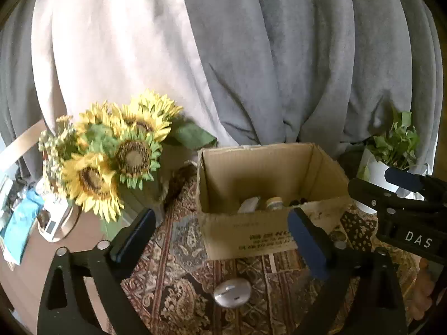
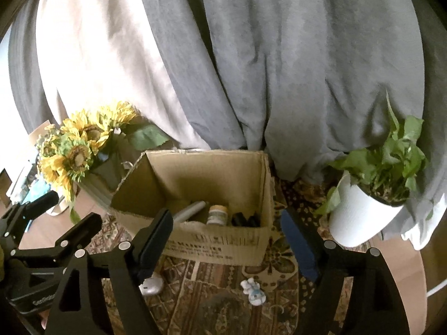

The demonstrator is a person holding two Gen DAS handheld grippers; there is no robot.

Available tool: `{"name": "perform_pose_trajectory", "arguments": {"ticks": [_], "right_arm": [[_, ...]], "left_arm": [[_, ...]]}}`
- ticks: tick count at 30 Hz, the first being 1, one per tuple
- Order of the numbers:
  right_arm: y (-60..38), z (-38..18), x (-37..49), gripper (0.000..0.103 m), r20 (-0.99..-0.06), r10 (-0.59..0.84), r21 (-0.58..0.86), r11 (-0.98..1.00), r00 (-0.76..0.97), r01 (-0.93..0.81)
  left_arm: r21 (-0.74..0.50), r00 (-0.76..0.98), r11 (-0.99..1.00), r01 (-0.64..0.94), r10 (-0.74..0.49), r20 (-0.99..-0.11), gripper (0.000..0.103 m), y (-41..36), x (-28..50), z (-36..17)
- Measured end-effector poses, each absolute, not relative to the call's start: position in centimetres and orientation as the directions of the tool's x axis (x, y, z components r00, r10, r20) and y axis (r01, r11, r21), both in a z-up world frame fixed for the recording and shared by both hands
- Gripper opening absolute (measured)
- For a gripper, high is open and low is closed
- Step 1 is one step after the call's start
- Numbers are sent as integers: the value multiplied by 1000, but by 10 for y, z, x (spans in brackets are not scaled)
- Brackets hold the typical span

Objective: Organize rigid objects
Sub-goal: 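Withdraw both tools from the box toward the remaining items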

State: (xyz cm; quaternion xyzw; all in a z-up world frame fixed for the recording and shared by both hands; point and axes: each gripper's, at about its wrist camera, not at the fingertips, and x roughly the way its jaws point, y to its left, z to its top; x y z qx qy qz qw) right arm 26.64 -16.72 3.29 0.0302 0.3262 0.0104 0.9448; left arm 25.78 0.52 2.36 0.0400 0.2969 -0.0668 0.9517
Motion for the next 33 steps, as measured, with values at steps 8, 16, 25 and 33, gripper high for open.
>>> {"name": "perform_pose_trajectory", "arguments": {"ticks": [8,16,25,33], "right_arm": [[-170,23,251,82,-617,26,63,998,787,16],[-173,5,236,85,-619,9,59,998,786,35],[-178,-23,223,85,-645,-9,55,997,764,58],[-170,-48,212,85,-667,-34,17,998,744,60]], "left_arm": [[15,801,990,137,-102,-590,103,7,244,8],[49,802,991,124,-70,-594,103,2,232,-12],[62,770,988,141,-70,-634,103,2,217,-48],[18,713,992,126,-78,-697,103,8,212,-80]]}}
